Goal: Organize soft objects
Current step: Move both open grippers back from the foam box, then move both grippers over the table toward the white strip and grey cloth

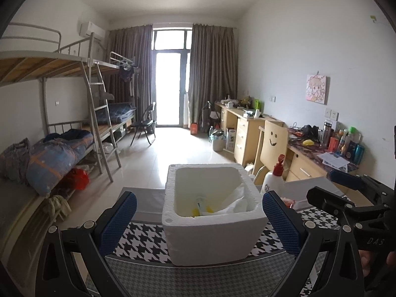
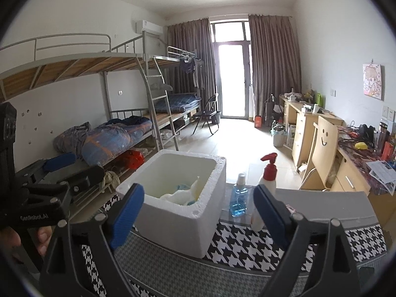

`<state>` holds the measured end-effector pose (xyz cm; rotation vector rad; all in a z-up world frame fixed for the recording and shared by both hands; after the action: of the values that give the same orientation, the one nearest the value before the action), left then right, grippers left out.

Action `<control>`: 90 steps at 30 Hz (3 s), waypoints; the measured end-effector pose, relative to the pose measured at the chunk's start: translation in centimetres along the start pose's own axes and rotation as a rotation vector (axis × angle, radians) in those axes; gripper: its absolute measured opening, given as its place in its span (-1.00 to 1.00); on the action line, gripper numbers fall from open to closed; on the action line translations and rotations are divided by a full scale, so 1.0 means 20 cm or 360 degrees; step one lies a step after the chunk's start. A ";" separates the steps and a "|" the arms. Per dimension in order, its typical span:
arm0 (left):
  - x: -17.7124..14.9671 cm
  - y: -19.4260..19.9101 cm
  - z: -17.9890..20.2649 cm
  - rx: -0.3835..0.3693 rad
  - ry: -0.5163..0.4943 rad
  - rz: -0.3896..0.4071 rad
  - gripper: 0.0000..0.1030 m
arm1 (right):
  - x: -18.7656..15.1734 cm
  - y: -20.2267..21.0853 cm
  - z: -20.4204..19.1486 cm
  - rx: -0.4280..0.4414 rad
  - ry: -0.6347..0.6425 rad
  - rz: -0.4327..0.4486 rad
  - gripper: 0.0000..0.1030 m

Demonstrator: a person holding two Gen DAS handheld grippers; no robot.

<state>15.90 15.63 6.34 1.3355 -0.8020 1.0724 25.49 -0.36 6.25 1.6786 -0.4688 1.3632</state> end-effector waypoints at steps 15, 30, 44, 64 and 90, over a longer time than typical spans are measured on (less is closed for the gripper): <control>-0.06 0.10 0.15 -0.0091 -0.0031 0.0021 0.98 | -0.11 0.19 0.08 -0.0047 -0.0036 0.0060 0.86; -0.12 0.23 0.33 -0.0206 -0.0094 0.0080 0.98 | -0.20 0.39 0.16 -0.0119 -0.0051 0.0125 0.86; -0.21 0.27 0.41 -0.0266 -0.0122 0.0087 0.98 | -0.29 0.49 0.22 -0.0205 -0.0069 0.0138 0.86; -0.41 0.26 0.57 -0.0399 -0.0149 0.0058 0.98 | -0.51 0.59 0.30 -0.0342 -0.0110 0.0138 0.86; -0.59 0.13 0.82 -0.0644 -0.0171 -0.0132 0.98 | -0.77 0.71 0.54 -0.0568 -0.0268 0.0006 0.86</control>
<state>11.51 -2.47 -1.86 1.0762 -0.9757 0.7293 16.06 -20.31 -2.09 1.4992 -0.7649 1.0697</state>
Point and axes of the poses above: each gripper's, at about its wrist camera, not at the fingertips, and y roughly against the way its jaws point, z to its right, x to its top, the point moved 4 cm from there along -y, roughly the way its jaws point, and after that the axes turned 11 degrees about -x, right-handed, at the moved point
